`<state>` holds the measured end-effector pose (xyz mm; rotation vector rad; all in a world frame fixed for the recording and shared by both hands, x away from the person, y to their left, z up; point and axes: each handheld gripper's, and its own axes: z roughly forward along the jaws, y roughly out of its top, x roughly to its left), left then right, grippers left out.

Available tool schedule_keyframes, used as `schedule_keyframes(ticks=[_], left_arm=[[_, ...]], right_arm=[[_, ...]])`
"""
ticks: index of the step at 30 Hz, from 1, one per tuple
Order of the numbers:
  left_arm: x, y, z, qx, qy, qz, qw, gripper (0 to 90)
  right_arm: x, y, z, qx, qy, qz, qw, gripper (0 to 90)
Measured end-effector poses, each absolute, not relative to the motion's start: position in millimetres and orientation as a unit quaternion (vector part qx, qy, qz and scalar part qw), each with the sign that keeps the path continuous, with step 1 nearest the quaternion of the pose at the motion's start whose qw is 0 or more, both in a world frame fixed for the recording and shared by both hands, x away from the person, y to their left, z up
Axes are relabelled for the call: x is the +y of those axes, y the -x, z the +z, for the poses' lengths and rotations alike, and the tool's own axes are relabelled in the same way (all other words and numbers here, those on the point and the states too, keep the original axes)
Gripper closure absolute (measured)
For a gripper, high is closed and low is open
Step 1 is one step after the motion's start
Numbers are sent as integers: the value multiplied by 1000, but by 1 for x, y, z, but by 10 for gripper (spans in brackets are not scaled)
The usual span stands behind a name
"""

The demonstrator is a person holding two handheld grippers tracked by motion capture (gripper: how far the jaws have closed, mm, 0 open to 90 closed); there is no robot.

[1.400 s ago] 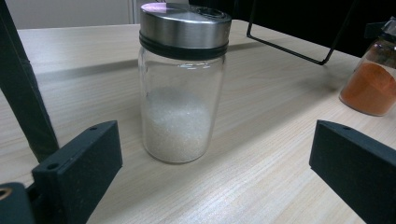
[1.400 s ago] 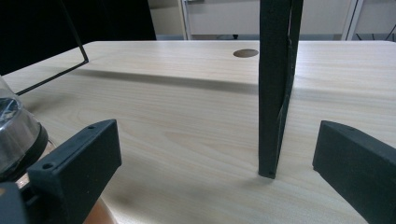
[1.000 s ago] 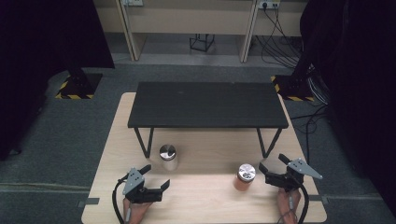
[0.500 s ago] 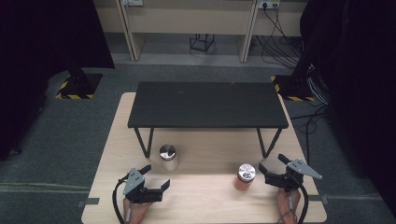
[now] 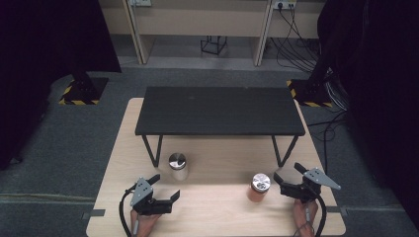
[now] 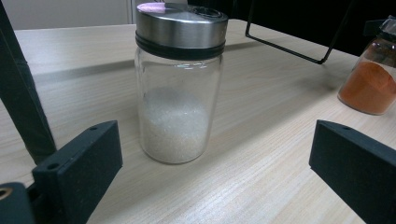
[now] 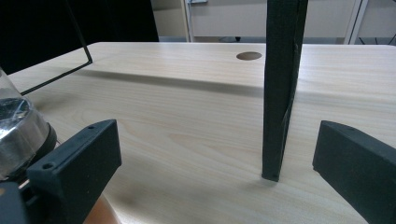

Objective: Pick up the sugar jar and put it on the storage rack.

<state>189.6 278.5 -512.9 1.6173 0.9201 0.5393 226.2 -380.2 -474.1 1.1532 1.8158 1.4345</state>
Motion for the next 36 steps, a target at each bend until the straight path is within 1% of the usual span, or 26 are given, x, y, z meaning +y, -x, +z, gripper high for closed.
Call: schedule_keyframes(ticks=[36], left_arm=[[277,-189,-513,390,-689,232,565,17]], right_arm=[[-380,-226,-474,676,-427,534,275,11]])
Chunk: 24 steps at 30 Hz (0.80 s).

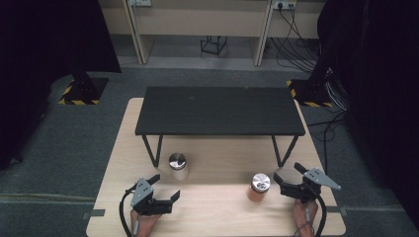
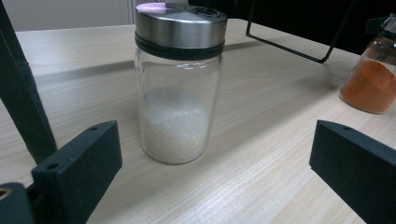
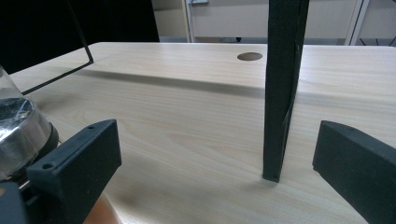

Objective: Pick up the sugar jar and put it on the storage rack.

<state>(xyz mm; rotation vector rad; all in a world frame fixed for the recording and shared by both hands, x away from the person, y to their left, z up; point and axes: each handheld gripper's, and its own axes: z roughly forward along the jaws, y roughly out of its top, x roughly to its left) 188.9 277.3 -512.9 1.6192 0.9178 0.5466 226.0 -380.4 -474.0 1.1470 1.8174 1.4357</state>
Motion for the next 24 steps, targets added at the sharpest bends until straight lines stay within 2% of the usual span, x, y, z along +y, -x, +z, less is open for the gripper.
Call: schedule_keyframes(ticks=[24], left_arm=[[280,-185,-521,376,-677,241,585,12]], right_arm=[[-380,-226,-474,677,-427,532,275,11]])
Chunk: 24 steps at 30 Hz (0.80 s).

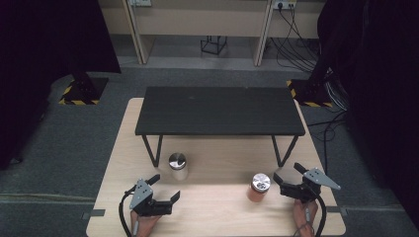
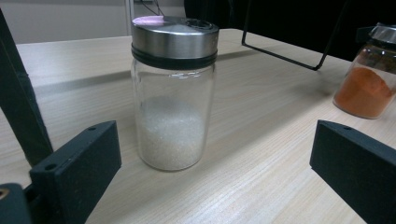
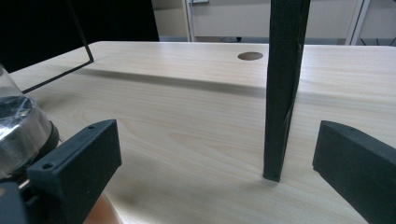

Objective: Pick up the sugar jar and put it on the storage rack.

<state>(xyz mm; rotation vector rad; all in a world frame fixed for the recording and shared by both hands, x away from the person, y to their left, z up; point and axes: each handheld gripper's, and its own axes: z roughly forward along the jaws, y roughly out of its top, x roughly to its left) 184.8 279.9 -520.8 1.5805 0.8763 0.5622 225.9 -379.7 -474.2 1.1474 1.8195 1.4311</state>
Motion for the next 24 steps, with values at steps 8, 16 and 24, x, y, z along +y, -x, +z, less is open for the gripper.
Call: schedule_keyframes(ticks=[8,16,24], left_arm=[[282,-185,-523,372,-672,244,592,14],[288,-185,-527,376,-656,236,611,14],[287,-194,-527,377,-653,237,613,17]], right_arm=[[-381,-225,-475,674,-429,534,277,11],[-382,-225,-475,671,-431,535,279,11],[-383,-224,-475,671,-430,536,278,11]])
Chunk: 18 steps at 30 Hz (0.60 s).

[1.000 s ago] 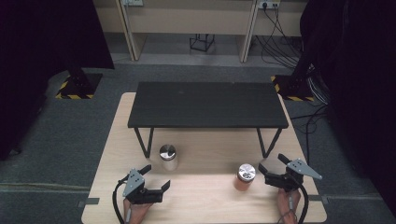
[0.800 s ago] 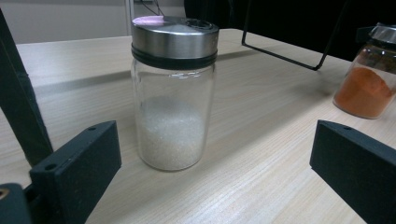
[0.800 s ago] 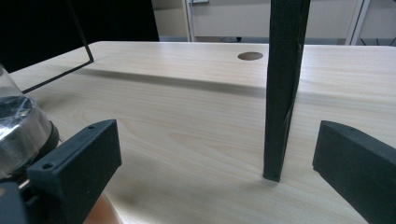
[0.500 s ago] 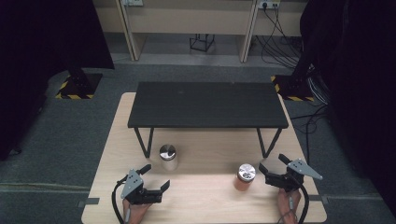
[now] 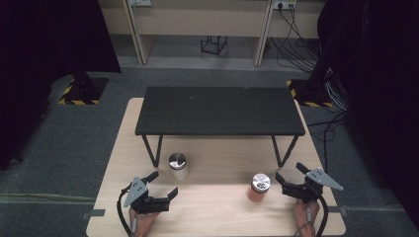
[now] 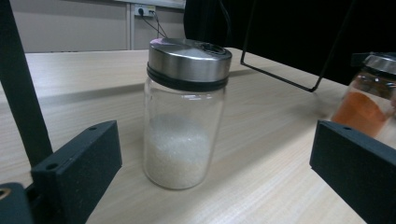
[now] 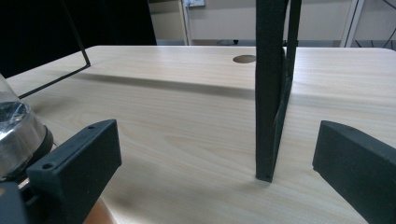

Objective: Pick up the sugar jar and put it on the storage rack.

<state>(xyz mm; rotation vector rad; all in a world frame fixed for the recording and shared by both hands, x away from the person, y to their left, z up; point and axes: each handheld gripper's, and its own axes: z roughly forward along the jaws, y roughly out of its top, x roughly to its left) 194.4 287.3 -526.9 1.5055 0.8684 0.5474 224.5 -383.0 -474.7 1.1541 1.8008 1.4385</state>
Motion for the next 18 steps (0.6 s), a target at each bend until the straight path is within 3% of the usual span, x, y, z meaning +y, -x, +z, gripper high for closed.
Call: schedule_keyframes(ticks=[18], left_arm=[[273,-224,-512,379,-661,242,601,19]], right_arm=[[-384,-226,-475,675,-424,538,273,11]])
